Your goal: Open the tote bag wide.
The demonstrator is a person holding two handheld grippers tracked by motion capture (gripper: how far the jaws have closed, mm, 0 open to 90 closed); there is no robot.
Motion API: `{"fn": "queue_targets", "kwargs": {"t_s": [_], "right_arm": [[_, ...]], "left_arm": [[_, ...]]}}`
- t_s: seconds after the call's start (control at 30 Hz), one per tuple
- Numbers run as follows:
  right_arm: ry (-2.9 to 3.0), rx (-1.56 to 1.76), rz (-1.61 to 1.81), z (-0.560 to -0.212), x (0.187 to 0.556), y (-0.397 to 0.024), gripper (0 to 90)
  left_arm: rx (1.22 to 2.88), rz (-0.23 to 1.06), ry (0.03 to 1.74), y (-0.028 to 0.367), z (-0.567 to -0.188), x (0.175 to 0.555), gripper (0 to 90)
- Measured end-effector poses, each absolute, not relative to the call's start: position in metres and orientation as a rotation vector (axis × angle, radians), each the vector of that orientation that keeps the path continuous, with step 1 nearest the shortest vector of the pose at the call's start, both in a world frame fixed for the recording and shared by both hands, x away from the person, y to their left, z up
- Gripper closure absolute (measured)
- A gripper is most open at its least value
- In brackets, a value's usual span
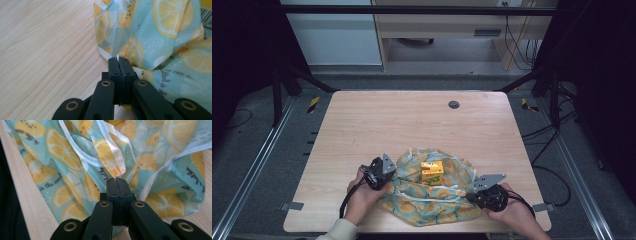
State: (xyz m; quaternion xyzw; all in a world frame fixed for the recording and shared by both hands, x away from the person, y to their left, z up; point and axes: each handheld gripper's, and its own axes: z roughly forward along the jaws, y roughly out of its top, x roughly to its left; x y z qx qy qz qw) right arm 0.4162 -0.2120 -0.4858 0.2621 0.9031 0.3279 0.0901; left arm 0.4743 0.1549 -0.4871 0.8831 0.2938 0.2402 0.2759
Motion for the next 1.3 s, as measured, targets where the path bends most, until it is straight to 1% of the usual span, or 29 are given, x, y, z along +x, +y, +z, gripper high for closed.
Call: {"fn": "queue_targets", "kwargs": {"t_s": [0.1,0.13,0.17,0.2,0.27,0.33,0.37,0.4,0.53,0.67,0.73,0.83,0.93,1.03,1.17,1.3], "right_arm": [[2.667,0.807,0.971,-0.487,0.417,-0.214,88.8],[2.662,0.821,0.984,-0.487,0.418,-0.215,84.8],[2.649,0.836,0.995,-0.486,0.417,-0.216,78.0],[2.63,0.831,1.009,-0.485,0.416,-0.217,70.9],[2.581,0.841,1.044,-0.48,0.413,-0.218,54.0],[2.538,0.84,1.078,-0.474,0.41,-0.219,41.8],[2.512,0.835,1.089,-0.471,0.409,-0.22,37.0],[2.492,0.841,1.101,-0.468,0.408,-0.221,33.4],[2.385,0.849,1.176,-0.451,0.405,-0.227,21.8],[2.27,0.882,1.248,-0.435,0.405,-0.24,16.7],[2.213,0.924,1.267,-0.431,0.407,-0.249,15.8],[2.128,1.026,1.24,-0.433,0.415,-0.261,11.4],[2.061,1.123,1.185,-0.441,0.428,-0.271,8.3],[2.018,1.229,1.123,-0.452,0.448,-0.275,7.7],[1.979,1.366,1.004,-0.469,0.472,-0.28,9.4],[1.961,1.424,0.952,-0.475,0.475,-0.287,10.6]], "left_arm": [[2.365,0.654,0.789,0.156,-0.487,0.473,87.9],[2.352,0.658,0.788,0.157,-0.487,0.472,84.8],[2.334,0.661,0.783,0.157,-0.486,0.471,79.8],[2.321,0.671,0.777,0.158,-0.483,0.469,76.9],[2.292,0.687,0.765,0.159,-0.477,0.465,69.2],[2.224,0.695,0.784,0.162,-0.469,0.46,57.0],[2.207,0.697,0.789,0.164,-0.466,0.459,51.4],[2.174,0.697,0.796,0.167,-0.462,0.457,48.0],[2.078,0.719,0.854,0.187,-0.452,0.459,37.9],[2.023,0.733,0.978,0.219,-0.451,0.47,30.4],[2.021,0.745,1.041,0.234,-0.452,0.475,26.6],[2.013,0.774,1.143,0.254,-0.455,0.482,22.4],[2.056,0.726,1.241,0.27,-0.465,0.488,14.8],[2.096,0.689,1.274,0.275,-0.472,0.49,10.2],[2.093,0.711,1.242,0.273,-0.47,0.482,7.0],[2.12,0.751,1.224,0.269,-0.469,0.472,6.8]]}}
